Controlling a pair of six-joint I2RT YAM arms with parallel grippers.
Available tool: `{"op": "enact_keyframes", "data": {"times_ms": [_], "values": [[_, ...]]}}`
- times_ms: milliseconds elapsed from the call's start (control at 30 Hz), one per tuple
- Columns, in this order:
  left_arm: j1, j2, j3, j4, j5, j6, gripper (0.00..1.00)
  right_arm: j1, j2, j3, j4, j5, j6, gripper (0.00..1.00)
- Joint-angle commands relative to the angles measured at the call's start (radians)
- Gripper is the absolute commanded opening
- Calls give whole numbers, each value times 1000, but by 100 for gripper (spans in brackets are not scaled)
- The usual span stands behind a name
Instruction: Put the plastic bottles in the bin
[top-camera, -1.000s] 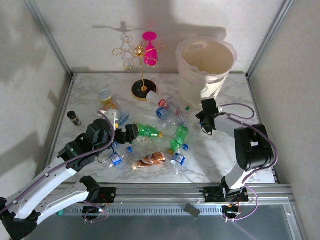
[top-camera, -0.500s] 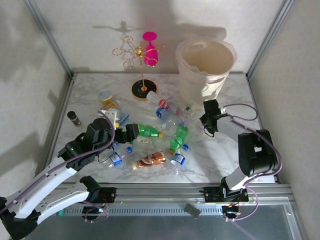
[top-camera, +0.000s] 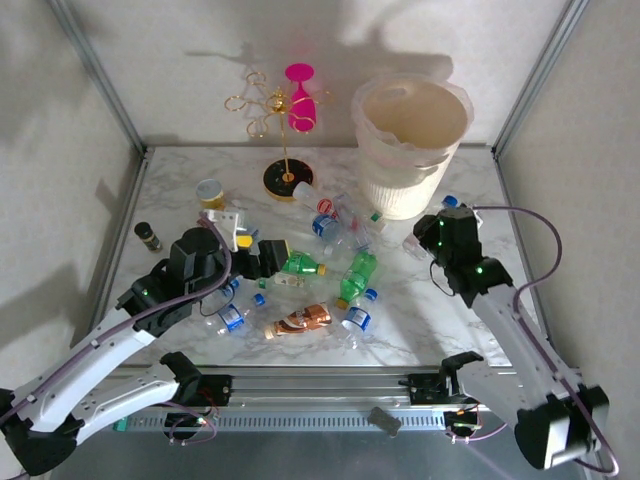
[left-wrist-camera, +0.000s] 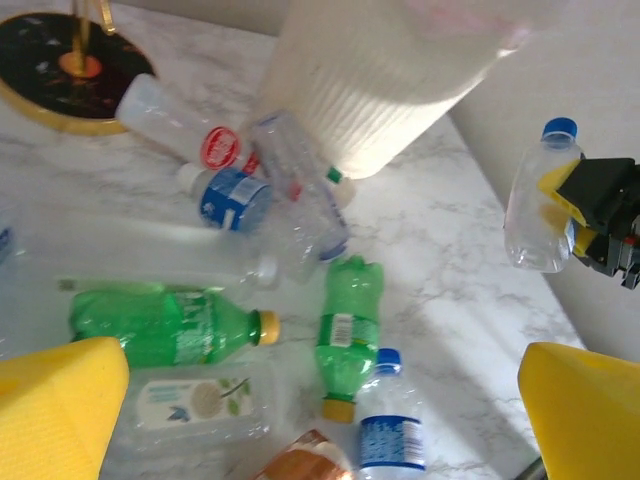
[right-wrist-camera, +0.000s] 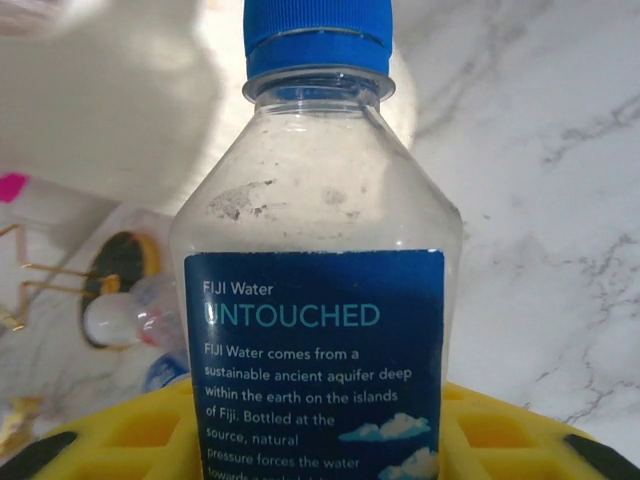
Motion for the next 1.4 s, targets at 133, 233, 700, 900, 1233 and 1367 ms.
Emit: {"op": "enact_keyframes", "data": {"times_ms": [133,233,700,900,1233,1367], "values": [[2,65,112,85,97,51,100,20,-153,117,52,-117,-285,39],[2,72,126,88,101,86,100,21,-95,244,46,-129,-389,40],[2,53,102,41,-150,121,100,-13,434,752,228,25,-572,40],[2,48,32,67,-185,118,100,-47,724,1017,184,54,-601,41],[1,43,-51,137,-174,129,100,-85,1055,1331,-47,60,-647,40],[1,51,-67,154,-165,127,100,-87,1084,1285,-61,55,-666,41]]}}
